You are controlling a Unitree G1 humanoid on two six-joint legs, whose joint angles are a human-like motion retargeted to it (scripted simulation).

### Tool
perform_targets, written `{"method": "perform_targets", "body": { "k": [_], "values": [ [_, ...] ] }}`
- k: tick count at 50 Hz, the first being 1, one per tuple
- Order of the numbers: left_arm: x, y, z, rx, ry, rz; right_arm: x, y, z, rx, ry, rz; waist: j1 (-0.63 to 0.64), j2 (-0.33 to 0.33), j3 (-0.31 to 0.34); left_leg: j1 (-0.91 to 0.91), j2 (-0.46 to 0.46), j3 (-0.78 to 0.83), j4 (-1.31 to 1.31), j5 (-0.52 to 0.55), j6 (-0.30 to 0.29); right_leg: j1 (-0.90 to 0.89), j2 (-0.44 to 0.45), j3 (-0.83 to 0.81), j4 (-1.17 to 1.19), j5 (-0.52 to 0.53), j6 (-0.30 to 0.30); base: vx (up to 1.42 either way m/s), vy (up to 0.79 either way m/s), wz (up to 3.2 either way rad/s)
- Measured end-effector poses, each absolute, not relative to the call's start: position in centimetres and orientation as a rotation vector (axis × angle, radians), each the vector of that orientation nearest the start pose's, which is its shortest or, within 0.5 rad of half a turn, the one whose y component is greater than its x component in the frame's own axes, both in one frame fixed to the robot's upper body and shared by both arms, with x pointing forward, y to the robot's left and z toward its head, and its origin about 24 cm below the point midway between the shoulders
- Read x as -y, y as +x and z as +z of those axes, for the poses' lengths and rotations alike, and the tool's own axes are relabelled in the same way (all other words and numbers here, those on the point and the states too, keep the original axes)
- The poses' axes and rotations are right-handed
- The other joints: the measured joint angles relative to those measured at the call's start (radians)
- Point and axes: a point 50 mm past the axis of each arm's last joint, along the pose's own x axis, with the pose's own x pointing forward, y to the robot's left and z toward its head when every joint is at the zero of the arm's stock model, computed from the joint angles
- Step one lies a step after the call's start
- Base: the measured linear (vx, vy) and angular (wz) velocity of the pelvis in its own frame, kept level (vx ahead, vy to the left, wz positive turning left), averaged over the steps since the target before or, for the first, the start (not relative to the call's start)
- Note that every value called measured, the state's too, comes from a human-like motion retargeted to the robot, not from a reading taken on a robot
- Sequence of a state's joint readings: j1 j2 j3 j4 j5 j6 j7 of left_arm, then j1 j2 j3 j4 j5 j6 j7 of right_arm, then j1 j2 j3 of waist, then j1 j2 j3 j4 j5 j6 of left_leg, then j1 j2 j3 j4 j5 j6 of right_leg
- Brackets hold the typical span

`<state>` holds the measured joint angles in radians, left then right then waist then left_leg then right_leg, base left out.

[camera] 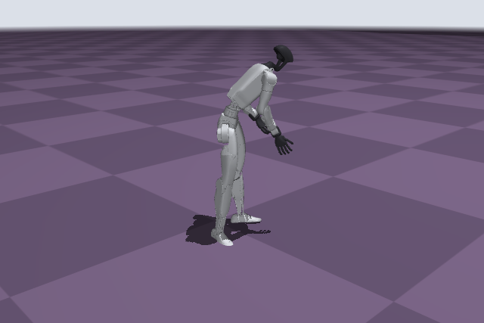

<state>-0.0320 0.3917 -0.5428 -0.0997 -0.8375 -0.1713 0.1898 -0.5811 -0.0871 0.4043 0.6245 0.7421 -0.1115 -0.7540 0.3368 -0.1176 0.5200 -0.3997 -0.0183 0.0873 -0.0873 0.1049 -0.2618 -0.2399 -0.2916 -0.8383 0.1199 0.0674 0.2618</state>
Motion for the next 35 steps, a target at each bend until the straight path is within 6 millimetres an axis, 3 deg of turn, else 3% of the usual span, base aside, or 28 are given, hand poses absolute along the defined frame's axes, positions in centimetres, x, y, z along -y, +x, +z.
{"method": "perform_targets", "body": {
  "k": [2, 4, 6, 10, 15, 18, 20, 22, 24, 25, 28, 32, 35],
  "values": [
    [-11.1, 23.0, 5.8, -0.044, -0.489, -0.285, 9.6, 33.8, 4.8, -0.246, 0.339, -0.374, 0.009, -0.002, 0.0, -0.003, -0.001, -0.01, 0.0, 0.0, 0.0, 0.004, 0.0, -0.013, 0.003, -0.006, 0.0, 0.01, 0.0, 0.28],
    [-11.2, 23.7, 7.7, 0.045, -0.478, -0.279, 9.5, 34.9, 7.2, -0.163, 0.332, -0.345, 0.016, -0.001, 0.0, 0.002, -0.003, -0.023, 0.0, 0.0, 0.0, 0.016, -0.003, -0.027, 0.01, -0.015, 0.0, 0.01, -0.01, 0.37],
    [-10.7, 25.2, 10.2, 0.159, -0.468, -0.272, 9.3, 36.5, 11.2, -0.03, 0.309, -0.296, 0.019, 0.002, 0.0, 0.011, -0.006, -0.039, 0.0, 0.0, 0.0, 0.034, -0.007, -0.044, 0.019, -0.026, 0.0, 0.01, -0.02, 0.45],
    [-8.3, 29.0, 16.2, 0.354, -0.513, -0.272, 8.6, 39.2, 21.5, 0.24, 0.267, -0.191, 0.019, 0.013, 0.0, 0.034, -0.016, -0.078, 0.0, 0.001, 0.0, 0.073, -0.022, -0.079, 0.047, -0.048, -0.001, -0.01, -0.02, 0.52],
    [-3.5, 33.8, 22.3, 0.404, -0.577, -0.286, 8.6, 40.2, 32.9, 0.419, 0.35, -0.099, 0.027, 0.033, 0.0, 0.045, -0.023, -0.117, 0.0, 0.01, 0.0, 0.096, -0.034, -0.116, 0.086, -0.065, -0.013, -0.04, -0.03, 0.44],
    [-1.1, 36.1, 23.8, 0.355, -0.504, -0.26, 9.5, 40.4, 36.5, 0.439, 0.395, -0.068, 0.034, 0.047, -0.004, 0.043, -0.025, -0.138, 0.0, 0.015, 0.0, 0.103, -0.039, -0.138, 0.103, -0.071, -0.018, -0.02, -0.04, 0.39],
    [0.0, 37.1, 23.7, 0.309, -0.445, -0.248, 10.3, 40.7, 37.2, 0.427, 0.388, -0.068, 0.039, 0.056, -0.007, 0.041, -0.026, -0.151, 0.0, 0.017, 0.0, 0.106, -0.041, -0.15, 0.112, -0.074, -0.021, 0.0, -0.05, 0.31],
    [0.7, 37.3, 22.6, 0.259, -0.413, -0.266, 10.8, 41.2, 36.5, 0.395, 0.335, -0.08, 0.044, 0.064, -0.003, 0.041, -0.024, -0.159, 0.0, 0.017, 0.0, 0.109, -0.042, -0.159, 0.119, -0.077, -0.028, 0.01, -0.06, 0.21],
    [1.0, 36.9, 20.5, 0.204, -0.418, -0.309, 10.8, 41.8, 34.4, 0.345, 0.256, -0.084, 0.049, 0.071, 0.0, 0.037, -0.021, -0.165, 0.0, 0.017, 0.0, 0.108, -0.04, -0.164, 0.122, -0.079, -0.038, 0.03, -0.06, 0.11],
    [0.9, 36.4, 19.2, 0.175, -0.431, -0.334, 10.6, 42.1, 32.8, 0.313, 0.216, -0.079, 0.05, 0.073, 0.0, 0.034, -0.019, -0.167, 0.0, 0.016, 0.0, 0.105, -0.038, -0.166, 0.122, -0.08, -0.043, 0.04, -0.06, 0.03],
    [-0.9, 33.4, 13.5, 0.063, -0.504, -0.384, 9.0, 41.9, 25.3, 0.193, 0.145, 0.005, 0.046, 0.068, -0.001, 0.028, -0.013, -0.168, 0.0, 0.012, 0.0, 0.1, -0.033, -0.167, 0.119, -0.08, -0.056, 0.06, -0.05, -0.03],
    [-5.1, 27.3, 6.5, -0.105, -0.627, -0.338, 6.7, 38.0, 14.7, 0.018, 0.171, 0.204, 0.038, 0.051, 0.0, 0.018, -0.012, -0.161, 0.0, 0.006, 0.0, 0.087, -0.031, -0.162, 0.111, -0.077, -0.059, 0.06, -0.02, -0.09],
    [-8.5, 22.9, 3.7, -0.175, -0.726, -0.243, 5.8, 34.1, 9.7, -0.079, 0.185, 0.337, 0.032, 0.043, 0.0, 0.005, -0.016, -0.151, 0.0, 0.004, 0.0, 0.071, -0.034, -0.156, 0.105, -0.07, -0.05, 0.02, 0.0, -0.03]
  ]
}}
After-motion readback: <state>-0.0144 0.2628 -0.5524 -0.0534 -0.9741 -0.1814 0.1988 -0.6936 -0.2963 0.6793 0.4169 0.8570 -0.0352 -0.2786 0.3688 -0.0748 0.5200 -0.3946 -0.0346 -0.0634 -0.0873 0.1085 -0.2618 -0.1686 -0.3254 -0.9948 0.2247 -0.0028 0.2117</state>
